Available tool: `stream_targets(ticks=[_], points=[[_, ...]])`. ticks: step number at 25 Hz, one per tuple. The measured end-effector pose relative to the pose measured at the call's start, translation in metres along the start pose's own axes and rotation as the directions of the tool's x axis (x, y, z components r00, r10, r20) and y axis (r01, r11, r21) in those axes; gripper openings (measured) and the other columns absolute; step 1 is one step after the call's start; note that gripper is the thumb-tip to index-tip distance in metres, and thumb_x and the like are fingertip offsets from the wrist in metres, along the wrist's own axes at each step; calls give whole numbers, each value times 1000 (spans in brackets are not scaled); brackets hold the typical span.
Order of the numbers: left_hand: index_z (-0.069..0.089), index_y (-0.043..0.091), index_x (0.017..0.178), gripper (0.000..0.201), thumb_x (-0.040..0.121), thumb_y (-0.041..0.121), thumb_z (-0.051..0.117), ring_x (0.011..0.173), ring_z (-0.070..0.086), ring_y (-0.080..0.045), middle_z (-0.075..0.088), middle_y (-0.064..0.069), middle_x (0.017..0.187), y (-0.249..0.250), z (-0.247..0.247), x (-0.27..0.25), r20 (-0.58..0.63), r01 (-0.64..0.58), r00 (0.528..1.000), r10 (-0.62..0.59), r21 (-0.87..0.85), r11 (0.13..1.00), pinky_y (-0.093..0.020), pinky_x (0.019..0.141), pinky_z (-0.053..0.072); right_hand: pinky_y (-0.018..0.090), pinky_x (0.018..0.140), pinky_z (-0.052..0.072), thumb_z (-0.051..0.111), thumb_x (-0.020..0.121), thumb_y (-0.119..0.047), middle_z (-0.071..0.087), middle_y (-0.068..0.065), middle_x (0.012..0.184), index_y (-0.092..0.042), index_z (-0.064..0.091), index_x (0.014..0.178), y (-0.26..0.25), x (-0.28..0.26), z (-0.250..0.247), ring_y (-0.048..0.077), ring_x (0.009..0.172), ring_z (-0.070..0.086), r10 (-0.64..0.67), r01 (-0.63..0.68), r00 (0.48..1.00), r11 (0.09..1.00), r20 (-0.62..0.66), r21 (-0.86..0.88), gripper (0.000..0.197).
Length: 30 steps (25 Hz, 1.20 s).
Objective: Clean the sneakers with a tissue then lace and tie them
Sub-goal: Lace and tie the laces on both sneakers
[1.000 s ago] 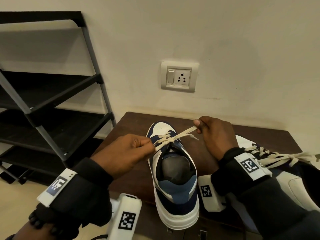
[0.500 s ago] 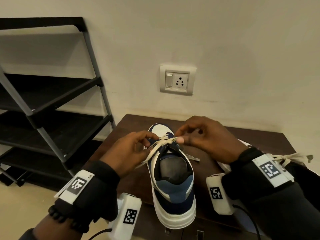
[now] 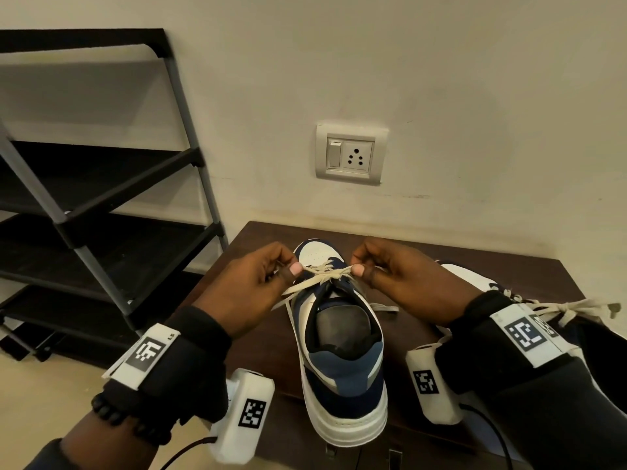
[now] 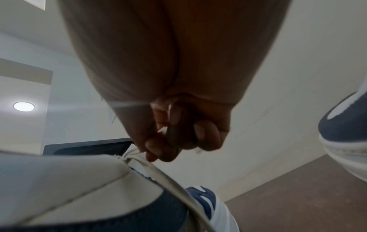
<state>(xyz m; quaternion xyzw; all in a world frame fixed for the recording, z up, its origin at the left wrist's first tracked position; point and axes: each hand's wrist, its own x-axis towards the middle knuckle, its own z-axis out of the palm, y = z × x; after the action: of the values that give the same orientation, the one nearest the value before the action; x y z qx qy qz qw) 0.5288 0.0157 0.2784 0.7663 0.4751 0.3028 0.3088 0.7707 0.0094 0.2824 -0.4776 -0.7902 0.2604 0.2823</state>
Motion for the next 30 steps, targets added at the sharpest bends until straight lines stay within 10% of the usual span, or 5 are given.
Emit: stream_targets(ticks=[15, 19, 24, 30], points=[[57, 10, 105, 31, 84, 33, 59, 47, 46, -6, 56, 2, 62, -23, -12, -2, 300, 308, 927, -225, -267, 913, -16, 41, 38, 24, 63, 39, 51, 95, -37, 55, -11, 70, -24, 58, 89, -4, -3, 1, 3, 64, 46, 19, -14, 999, 994, 48, -106, 16], [60, 9, 100, 47, 79, 51, 59, 59, 58, -12, 64, -2, 73, -43, -1, -5, 306, 453, 883, -356, -356, 818, -24, 56, 52, 23, 63, 39, 53, 94, -36, 56, -12, 71, -25, 58, 90, -1, -3, 2, 2, 64, 47, 14, -11, 999, 997, 36, -78, 13], [58, 25, 95, 5, 92, 29, 56, 87, 60, -10, 61, 5, 91, -35, -2, 0, -170, 164, 976, -137, 156, 974, -28, 79, 49, 32, 87, 43, 59, 88, -39, 61, -7, 107, -28, 60, 112, 14, -2, -6, 13, 102, 54, 137, -186, 980, 892, -147, -411, 26], [61, 25, 106, 25, 83, 31, 66, 91, 63, -14, 64, 2, 96, -4, 0, -2, 168, -59, 983, 78, -112, 992, -28, 82, 53, 29, 78, 52, 60, 90, -33, 67, -7, 96, -28, 59, 108, 7, -5, -5, 10, 88, 63, 53, -44, 990, 997, 132, -68, 18]])
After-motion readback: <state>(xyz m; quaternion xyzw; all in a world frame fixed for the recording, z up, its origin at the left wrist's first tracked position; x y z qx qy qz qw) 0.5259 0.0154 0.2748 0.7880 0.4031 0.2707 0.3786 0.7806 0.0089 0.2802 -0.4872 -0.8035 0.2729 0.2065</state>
